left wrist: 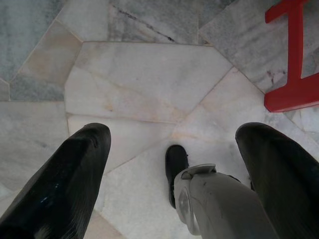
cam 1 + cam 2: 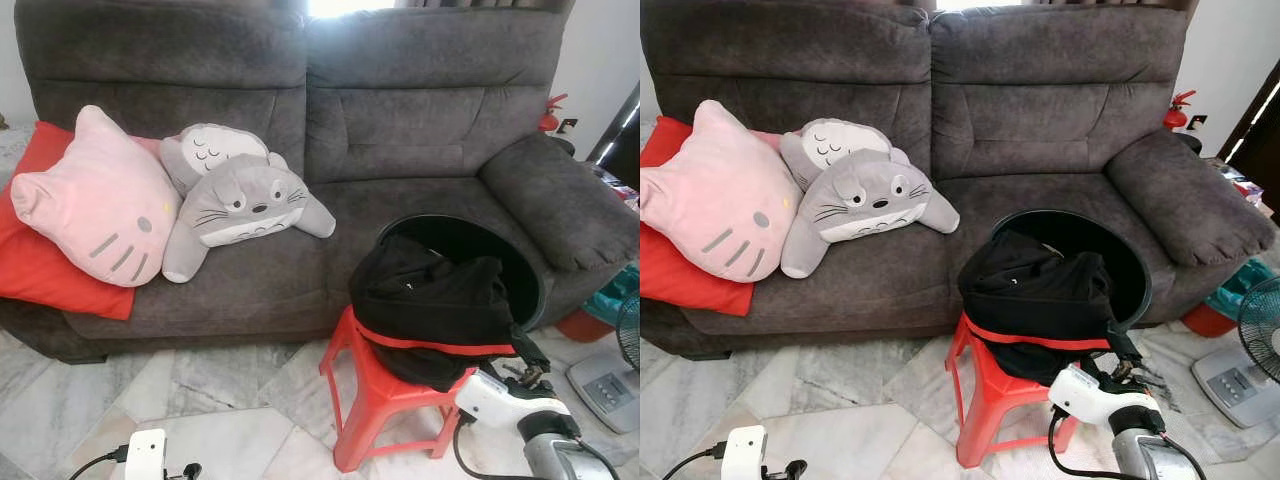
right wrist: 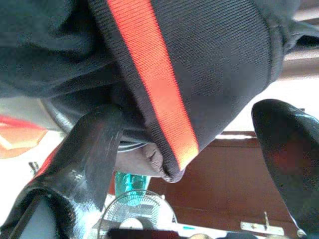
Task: Hang hanger
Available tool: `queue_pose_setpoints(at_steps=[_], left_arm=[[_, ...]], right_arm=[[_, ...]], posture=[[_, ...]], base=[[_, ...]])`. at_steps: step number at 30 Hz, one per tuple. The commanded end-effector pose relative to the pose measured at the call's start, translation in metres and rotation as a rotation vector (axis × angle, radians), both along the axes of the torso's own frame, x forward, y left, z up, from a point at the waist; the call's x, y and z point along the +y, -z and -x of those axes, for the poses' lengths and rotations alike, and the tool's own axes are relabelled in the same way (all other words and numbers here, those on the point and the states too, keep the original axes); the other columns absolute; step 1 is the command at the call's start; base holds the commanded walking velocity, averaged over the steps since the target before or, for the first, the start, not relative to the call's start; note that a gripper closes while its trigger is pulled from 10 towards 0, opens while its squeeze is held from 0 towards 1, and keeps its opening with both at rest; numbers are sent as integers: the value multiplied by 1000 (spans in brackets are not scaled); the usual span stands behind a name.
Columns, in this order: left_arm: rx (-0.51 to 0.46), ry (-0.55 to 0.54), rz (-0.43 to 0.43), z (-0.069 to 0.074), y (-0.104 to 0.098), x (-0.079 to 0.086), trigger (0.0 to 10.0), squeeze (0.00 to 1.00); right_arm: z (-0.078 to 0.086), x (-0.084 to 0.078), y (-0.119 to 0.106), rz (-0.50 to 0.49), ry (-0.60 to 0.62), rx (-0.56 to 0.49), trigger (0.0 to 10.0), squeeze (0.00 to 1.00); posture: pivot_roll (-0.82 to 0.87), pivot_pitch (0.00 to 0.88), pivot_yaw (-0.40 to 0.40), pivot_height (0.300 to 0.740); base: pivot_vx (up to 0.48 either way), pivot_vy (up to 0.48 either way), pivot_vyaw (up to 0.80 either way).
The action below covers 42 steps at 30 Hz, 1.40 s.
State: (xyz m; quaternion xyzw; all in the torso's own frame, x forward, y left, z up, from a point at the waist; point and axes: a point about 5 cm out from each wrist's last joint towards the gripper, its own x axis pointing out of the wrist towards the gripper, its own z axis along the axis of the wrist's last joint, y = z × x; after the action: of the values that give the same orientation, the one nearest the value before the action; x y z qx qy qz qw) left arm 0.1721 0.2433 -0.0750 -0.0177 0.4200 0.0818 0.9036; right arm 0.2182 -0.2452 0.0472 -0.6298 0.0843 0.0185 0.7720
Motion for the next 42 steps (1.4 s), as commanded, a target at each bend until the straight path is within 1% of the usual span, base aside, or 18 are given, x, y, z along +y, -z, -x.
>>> queue_pose_setpoints(at_steps=[1,16,21,26,29,30,34,36,38,40,42], left_arm=[[6,-9,2,2,1,-1,10000,0],[3,-8,-4,1,1,-1,10000,0],[3,-8,-4,1,1,-1,10000,0],[2,-8,-4,1,1,-2,10000,0],[3,-7,-3,2,1,-2,10000,0],[3,-7,-3,2,1,-2,10000,0],[3,-4,-3,2,1,-2,10000,0],[3,-4,-3,2,1,-2,10000,0],[3,-3,-3,2,1,-2,10000,0],[3,-3,-3,2,1,-2,10000,0],[3,-3,-4,2,1,-2,10000,0]], right_arm=[[-2,1,-2,0,-6,-19,10000,0],[-9,8,-10,-15,-55,-108,10000,0],[-10,10,-20,-9,-78,-186,10000,0],[-11,12,-25,-6,-88,-227,10000,0],[-13,10,-31,10,-91,-275,10000,0],[-13,10,-31,11,-90,-277,10000,0],[-15,3,-31,-16,-35,-281,10000,0],[-16,-2,-30,-60,25,-276,10000,0],[-17,-12,-29,-135,127,-284,10000,0],[-18,-14,-31,-142,140,-293,10000,0],[-21,-13,-33,-133,123,-307,10000,0]], posture=[[-111,0,-53,716],[-111,0,-54,716],[-111,0,-55,716],[-109,0,-56,716],[-109,0,-57,716],[-109,0,-57,716],[-108,0,-55,716],[-108,0,-55,716],[-108,0,-55,716],[-108,0,-55,716],[-108,0,-55,716]], base=[[0,0,0],[0,0,0],[0,0,0],[0,0,0],[0,0,0],[0,0,0],[0,0,0],[0,0,0],[0,0,0],[0,0,0],[0,0,0]])
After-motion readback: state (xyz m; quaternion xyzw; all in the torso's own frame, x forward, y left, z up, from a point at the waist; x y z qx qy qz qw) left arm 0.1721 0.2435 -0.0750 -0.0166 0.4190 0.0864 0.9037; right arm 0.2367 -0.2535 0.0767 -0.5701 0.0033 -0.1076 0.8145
